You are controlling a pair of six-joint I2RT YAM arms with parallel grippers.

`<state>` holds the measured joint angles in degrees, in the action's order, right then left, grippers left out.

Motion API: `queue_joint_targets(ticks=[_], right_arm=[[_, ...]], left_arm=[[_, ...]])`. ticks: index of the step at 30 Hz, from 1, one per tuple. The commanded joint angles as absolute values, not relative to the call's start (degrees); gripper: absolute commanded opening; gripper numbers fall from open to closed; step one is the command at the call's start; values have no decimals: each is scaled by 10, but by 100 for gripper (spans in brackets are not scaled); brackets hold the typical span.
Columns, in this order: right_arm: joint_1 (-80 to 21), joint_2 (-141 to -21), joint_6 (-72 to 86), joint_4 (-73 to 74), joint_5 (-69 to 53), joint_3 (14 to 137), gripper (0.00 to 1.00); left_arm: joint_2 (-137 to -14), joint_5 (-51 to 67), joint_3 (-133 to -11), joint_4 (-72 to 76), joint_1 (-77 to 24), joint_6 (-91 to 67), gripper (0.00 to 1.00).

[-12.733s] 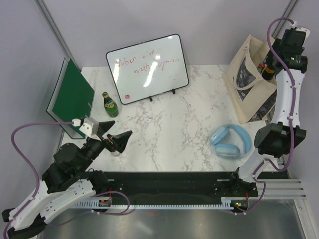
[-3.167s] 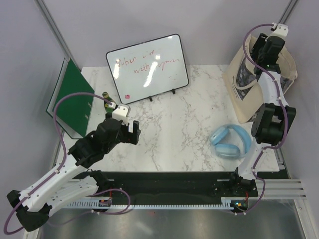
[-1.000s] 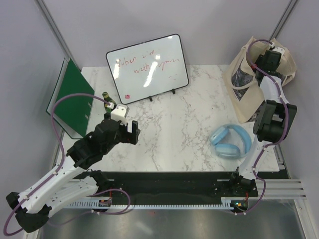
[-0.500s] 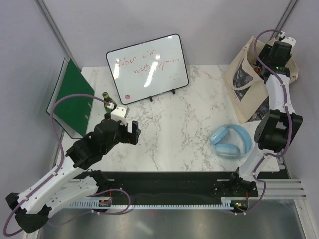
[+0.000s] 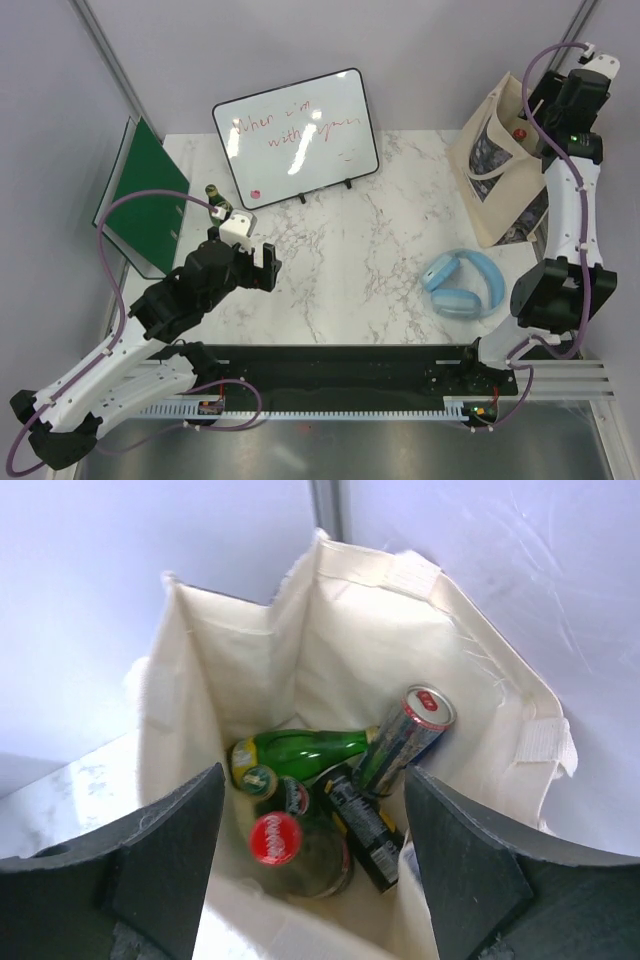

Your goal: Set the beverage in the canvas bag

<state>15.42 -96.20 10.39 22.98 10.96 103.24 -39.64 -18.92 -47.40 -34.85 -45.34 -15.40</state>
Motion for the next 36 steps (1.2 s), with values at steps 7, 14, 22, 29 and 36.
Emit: queue_joint_targets(ticks=[7,14,22,29,36], right_arm=[[4,-789,122,268,71,954,80],[-160,-656,196,182,32,759,80],[-198,-604,207,136,-35,638,80],[-198,-544,208,109,-71,595,82],[-204,-530,207,87,-75,590,82]], left_arm=[[-397,-194,-472,-324,-451,-149,98],[-460,-307,-505,-363,-441,-234,98],[-620,-348,-647,-395,-288,-275,91],[-713,-332,-691,-365,-166,-272,89],[-798,-326,-709,-309,-149,-246,85]])
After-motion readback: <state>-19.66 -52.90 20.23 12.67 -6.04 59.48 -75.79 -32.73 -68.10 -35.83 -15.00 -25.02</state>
